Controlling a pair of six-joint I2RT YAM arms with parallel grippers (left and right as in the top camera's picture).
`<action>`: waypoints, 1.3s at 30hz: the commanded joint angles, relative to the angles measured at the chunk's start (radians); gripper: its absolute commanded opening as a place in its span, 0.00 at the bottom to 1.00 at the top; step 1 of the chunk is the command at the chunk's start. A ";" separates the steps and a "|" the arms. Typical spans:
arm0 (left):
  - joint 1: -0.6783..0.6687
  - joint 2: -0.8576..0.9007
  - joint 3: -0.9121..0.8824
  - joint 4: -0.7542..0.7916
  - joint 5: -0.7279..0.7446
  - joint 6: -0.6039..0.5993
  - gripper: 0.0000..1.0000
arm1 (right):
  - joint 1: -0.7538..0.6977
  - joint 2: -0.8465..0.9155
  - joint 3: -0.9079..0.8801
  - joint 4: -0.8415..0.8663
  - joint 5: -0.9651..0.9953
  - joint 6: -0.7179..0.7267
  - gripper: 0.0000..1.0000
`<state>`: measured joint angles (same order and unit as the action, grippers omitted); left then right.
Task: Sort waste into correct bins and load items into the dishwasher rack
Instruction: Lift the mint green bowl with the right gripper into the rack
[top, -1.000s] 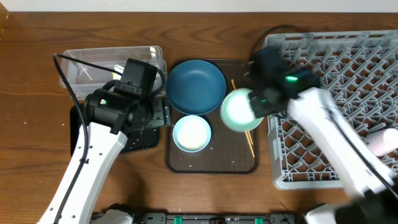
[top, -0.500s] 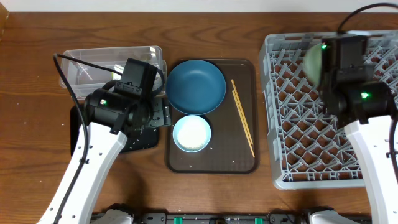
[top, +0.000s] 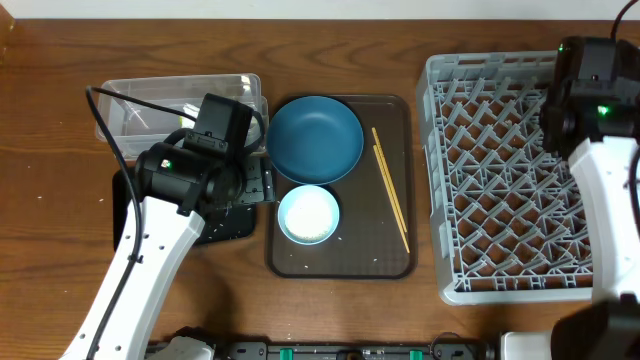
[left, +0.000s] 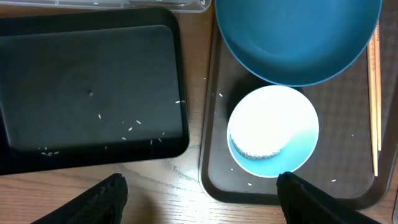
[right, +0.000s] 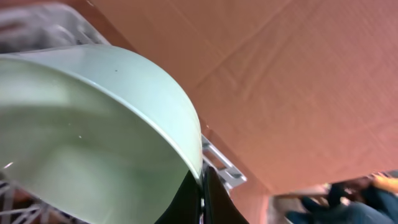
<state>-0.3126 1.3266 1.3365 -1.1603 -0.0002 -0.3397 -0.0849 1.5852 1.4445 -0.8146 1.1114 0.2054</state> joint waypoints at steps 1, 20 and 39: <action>0.000 0.000 0.002 -0.004 -0.012 0.006 0.80 | -0.047 0.042 0.006 0.003 0.067 0.027 0.02; 0.000 0.000 0.002 -0.006 -0.011 0.005 0.80 | -0.203 0.237 0.005 0.019 0.100 0.088 0.01; 0.000 0.000 0.002 -0.006 -0.008 0.005 0.80 | -0.314 0.253 0.005 0.247 0.032 -0.055 0.02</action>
<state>-0.3126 1.3266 1.3365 -1.1633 -0.0002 -0.3397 -0.3855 1.8317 1.4445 -0.5800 1.1378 0.1707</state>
